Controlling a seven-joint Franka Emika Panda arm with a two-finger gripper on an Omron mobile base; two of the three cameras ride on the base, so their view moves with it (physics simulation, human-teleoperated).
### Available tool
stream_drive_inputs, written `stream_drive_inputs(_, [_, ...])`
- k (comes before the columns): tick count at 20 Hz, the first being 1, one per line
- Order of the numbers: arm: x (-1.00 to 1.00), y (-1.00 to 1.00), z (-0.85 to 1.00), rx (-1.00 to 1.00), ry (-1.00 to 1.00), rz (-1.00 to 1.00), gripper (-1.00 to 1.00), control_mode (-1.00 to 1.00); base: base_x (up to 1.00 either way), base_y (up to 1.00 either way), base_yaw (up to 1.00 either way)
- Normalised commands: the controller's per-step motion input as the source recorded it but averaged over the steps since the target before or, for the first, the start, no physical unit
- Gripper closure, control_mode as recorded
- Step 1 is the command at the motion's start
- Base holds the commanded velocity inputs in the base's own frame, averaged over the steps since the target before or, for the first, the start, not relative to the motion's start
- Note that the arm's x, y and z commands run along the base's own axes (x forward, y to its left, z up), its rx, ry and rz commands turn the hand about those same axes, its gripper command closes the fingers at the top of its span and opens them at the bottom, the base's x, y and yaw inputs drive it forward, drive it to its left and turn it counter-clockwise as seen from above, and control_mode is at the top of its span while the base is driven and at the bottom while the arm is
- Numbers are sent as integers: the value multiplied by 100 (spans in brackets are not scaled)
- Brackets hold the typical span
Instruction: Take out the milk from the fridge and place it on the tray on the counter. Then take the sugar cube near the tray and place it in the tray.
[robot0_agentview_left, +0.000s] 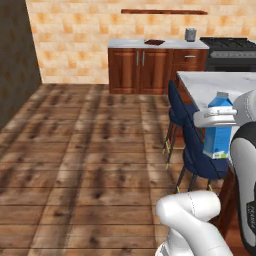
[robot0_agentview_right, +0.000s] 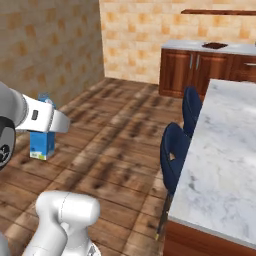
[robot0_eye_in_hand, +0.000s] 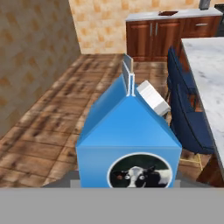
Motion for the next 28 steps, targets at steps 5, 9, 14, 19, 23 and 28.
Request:
stream_drive_inputs(5, [0, 0, 0, 0, 0, 0, 100, 100, 61, 100, -20])
stream_drive_inputs(9, [0, 0, 0, 0, 0, 0, 100, 100, 100, 99, -32])
stream_drive_inputs(14, [0, 0, 0, 0, 0, 0, 100, 100, 100, 47, -22])
stream_drive_inputs(19, [0, 0, 0, 0, 0, 0, 100, 100, 100, -30, -5])
stream_drive_inputs(23, [0, 0, 0, 0, 0, 0, 100, 100, 100, -28, -1])
stream_drive_inputs(28, [0, 0, 0, 0, 0, 0, 100, 100, 100, -27, -2])
